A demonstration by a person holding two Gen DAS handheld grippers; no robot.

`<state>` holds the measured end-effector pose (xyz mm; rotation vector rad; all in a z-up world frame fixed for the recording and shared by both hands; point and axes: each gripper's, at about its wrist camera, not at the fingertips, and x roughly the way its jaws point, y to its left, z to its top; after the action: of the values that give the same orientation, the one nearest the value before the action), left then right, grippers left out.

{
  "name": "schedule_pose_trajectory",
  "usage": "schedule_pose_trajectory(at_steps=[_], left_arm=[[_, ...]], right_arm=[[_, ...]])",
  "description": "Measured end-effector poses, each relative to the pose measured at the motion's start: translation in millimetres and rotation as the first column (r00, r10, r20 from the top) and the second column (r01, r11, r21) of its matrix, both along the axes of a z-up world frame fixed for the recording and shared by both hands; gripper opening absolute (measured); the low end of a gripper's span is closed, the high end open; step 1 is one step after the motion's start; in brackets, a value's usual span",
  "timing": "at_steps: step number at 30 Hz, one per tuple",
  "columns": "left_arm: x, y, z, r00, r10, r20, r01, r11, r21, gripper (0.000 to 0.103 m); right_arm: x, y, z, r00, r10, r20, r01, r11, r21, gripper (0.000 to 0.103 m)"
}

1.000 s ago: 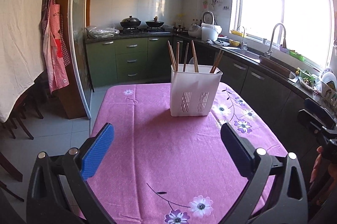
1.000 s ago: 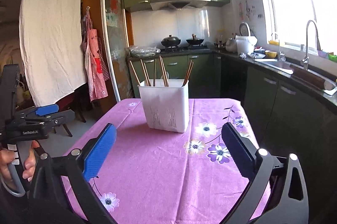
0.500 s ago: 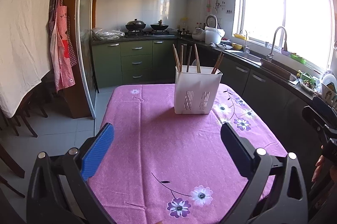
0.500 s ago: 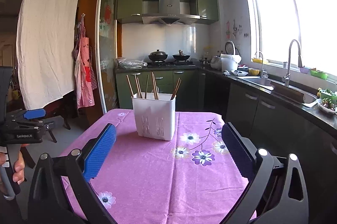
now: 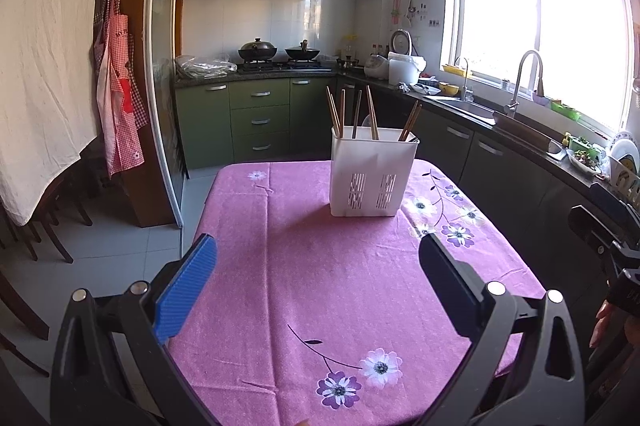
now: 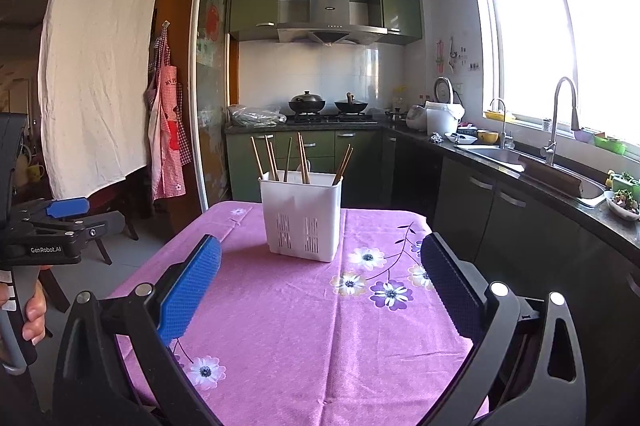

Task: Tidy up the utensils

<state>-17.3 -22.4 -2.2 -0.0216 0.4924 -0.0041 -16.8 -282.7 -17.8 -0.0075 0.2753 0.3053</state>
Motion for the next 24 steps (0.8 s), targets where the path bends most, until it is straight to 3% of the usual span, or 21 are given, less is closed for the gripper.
schedule_pose_trajectory(at_steps=[24], left_arm=[[-2.7,-4.1,2.7,1.0,-0.01,-0.007,0.01,1.0,-0.021,0.096]], right_arm=[[9.6,7.4,-5.8,1.0,0.018,-0.024,-0.018,1.0,-0.011,0.098]])
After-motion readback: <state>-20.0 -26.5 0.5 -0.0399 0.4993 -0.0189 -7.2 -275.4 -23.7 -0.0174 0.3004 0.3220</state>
